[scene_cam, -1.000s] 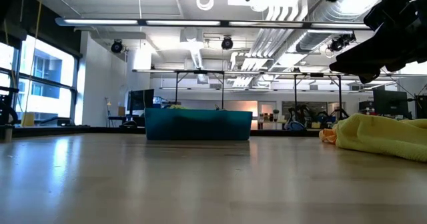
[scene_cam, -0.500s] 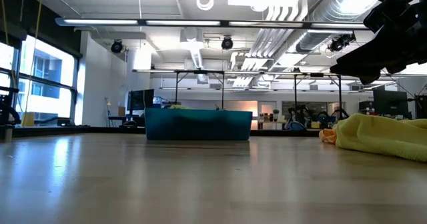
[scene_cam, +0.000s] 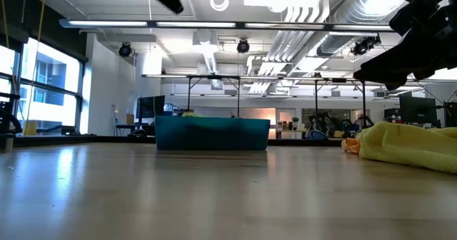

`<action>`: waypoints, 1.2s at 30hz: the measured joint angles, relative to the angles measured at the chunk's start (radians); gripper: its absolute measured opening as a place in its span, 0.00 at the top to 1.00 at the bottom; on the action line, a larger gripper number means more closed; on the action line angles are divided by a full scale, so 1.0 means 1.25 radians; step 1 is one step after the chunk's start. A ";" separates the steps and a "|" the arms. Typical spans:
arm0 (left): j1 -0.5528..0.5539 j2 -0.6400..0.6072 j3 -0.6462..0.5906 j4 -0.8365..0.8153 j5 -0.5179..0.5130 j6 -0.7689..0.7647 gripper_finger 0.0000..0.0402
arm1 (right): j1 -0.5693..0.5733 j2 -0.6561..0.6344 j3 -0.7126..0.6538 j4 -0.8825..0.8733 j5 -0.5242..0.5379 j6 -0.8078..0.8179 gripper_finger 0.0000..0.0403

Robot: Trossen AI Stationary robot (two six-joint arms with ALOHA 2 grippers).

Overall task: Fold microfiber towels
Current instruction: Fold the yellow microfiber cloth

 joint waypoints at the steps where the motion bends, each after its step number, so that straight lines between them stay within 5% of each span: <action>1: 0.001 -0.036 -0.062 0.066 0.001 0.009 0.67 | 0.000 0.000 0.000 0.003 0.000 -0.004 0.63; 10: 0.054 -0.267 -0.514 0.762 0.051 0.272 0.67 | 0.000 0.001 0.000 0.013 0.001 -0.007 0.63; 18: 0.180 -0.233 -0.714 1.392 0.476 0.462 0.67 | 0.000 0.000 0.001 0.080 0.179 -0.060 0.63; 23: 0.216 -0.206 -0.727 1.464 0.635 0.498 0.67 | -0.001 0.028 0.001 0.102 0.136 -0.009 0.63; 29: 0.236 -0.213 -0.725 1.503 0.640 0.550 0.67 | -0.002 0.115 0.051 0.102 0.123 0.043 0.63; 36: 0.232 -0.214 -0.724 1.564 0.653 0.638 0.67 | -0.013 0.234 0.129 0.144 0.100 -0.043 0.63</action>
